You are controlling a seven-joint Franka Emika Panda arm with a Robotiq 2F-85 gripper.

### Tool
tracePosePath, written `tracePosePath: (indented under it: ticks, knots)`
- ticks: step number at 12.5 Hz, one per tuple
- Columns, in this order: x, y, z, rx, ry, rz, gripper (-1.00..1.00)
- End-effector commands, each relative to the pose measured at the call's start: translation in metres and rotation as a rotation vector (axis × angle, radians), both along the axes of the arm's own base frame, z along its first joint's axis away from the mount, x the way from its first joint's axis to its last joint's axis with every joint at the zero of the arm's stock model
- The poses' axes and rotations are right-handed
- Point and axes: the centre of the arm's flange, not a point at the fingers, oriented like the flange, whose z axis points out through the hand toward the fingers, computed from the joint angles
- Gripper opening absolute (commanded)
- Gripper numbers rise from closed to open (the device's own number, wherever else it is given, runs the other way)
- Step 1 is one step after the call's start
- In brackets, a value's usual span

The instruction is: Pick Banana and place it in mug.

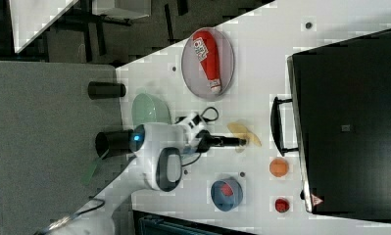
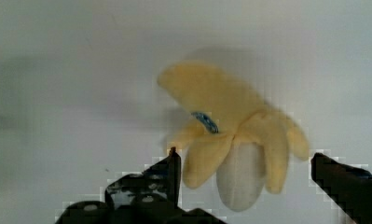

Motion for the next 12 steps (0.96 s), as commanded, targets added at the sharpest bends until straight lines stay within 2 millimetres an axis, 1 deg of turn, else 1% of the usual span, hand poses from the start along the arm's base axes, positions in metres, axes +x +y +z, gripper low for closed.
tracePosePath:
  ticks: [1,2,3,4,6,8,9,10,11,12]
  knots:
    - [0.009,-0.004,-0.007,0.008,-0.064,0.065,1.00]
    - [0.007,-0.003,-0.015,0.007,-0.071,0.066,1.00]
    - [0.006,-0.002,-0.018,0.008,-0.064,0.069,0.93]
    - [0.005,-0.002,-0.019,0.008,-0.062,0.069,0.67]
    - [0.012,-0.002,-0.011,0.007,-0.089,0.069,0.15]
    - [0.011,-0.002,-0.012,0.007,-0.086,0.068,-0.43]
    - [0.012,-0.003,-0.008,0.006,-0.093,0.066,-0.46]
    - [0.016,-0.005,0.003,0.004,-0.116,0.060,-0.46]
    - [0.025,-0.008,0.035,0.003,-0.168,0.050,-0.46]
    - [0.028,-0.009,0.064,0.005,-0.189,0.045,-0.46]
